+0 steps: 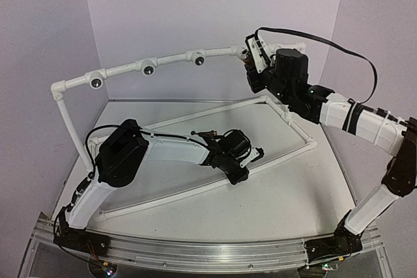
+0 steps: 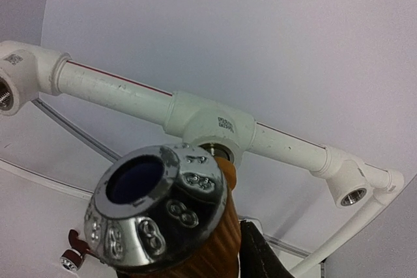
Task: Install the water faucets
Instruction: Screw the water faucet onto the adaptor, then pick up the water faucet from the center of the board, then pass from the right arm to the left
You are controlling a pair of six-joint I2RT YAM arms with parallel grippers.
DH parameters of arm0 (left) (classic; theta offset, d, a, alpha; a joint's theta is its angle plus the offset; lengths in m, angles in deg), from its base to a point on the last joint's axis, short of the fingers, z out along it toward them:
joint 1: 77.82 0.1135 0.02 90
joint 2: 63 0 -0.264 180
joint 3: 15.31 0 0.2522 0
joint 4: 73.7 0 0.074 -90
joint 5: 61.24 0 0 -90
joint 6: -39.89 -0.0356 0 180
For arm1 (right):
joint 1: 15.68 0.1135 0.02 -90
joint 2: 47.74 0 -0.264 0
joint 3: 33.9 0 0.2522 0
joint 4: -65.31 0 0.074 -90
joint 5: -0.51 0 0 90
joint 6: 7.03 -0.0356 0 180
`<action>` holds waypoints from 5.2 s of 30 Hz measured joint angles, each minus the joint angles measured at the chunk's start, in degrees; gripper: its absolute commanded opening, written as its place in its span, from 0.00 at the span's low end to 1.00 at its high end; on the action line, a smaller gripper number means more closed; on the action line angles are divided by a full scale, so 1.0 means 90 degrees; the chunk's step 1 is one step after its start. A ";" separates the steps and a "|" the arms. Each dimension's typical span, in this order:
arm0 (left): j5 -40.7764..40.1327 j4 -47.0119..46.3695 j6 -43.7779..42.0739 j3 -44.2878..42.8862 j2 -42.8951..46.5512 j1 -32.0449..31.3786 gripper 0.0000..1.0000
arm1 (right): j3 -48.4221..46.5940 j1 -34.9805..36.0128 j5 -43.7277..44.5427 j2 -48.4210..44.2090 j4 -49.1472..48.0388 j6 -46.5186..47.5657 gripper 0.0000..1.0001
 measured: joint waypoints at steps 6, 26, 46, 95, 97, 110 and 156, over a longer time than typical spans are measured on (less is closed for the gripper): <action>0.0000 0.0000 -0.0002 0.0000 0.0000 0.0000 0.00 | 0.0008 -0.0027 -0.0170 -0.0096 0.0174 0.0050 0.33; -0.0054 -0.0229 0.0149 -0.0056 -0.0083 -0.0171 0.00 | 0.0284 0.0361 0.0689 -0.0423 0.0948 -0.0640 0.98; -0.0046 -0.0289 0.0163 -0.0056 -0.0104 -0.0180 0.00 | 0.0180 0.0441 0.1332 -0.1398 0.2778 0.2997 0.94; -0.0474 -0.0930 0.3915 0.5970 0.6755 0.0250 0.90 | 0.2890 0.0205 -0.2456 0.1296 0.0223 -0.3052 0.95; -0.0598 -0.0998 0.4157 0.6277 0.7137 0.0250 0.89 | 0.2471 0.0207 -0.2537 0.1808 -0.0054 -0.3106 0.94; -0.0808 -0.1121 0.4490 0.6759 0.7944 0.0250 0.89 | 0.0170 0.0581 -0.1439 0.4314 -0.1442 -0.4890 0.93; -0.0378 -0.2106 0.5389 0.6830 0.8219 0.0385 0.91 | 0.3416 0.1246 -0.5508 -0.1031 0.0174 0.0509 0.00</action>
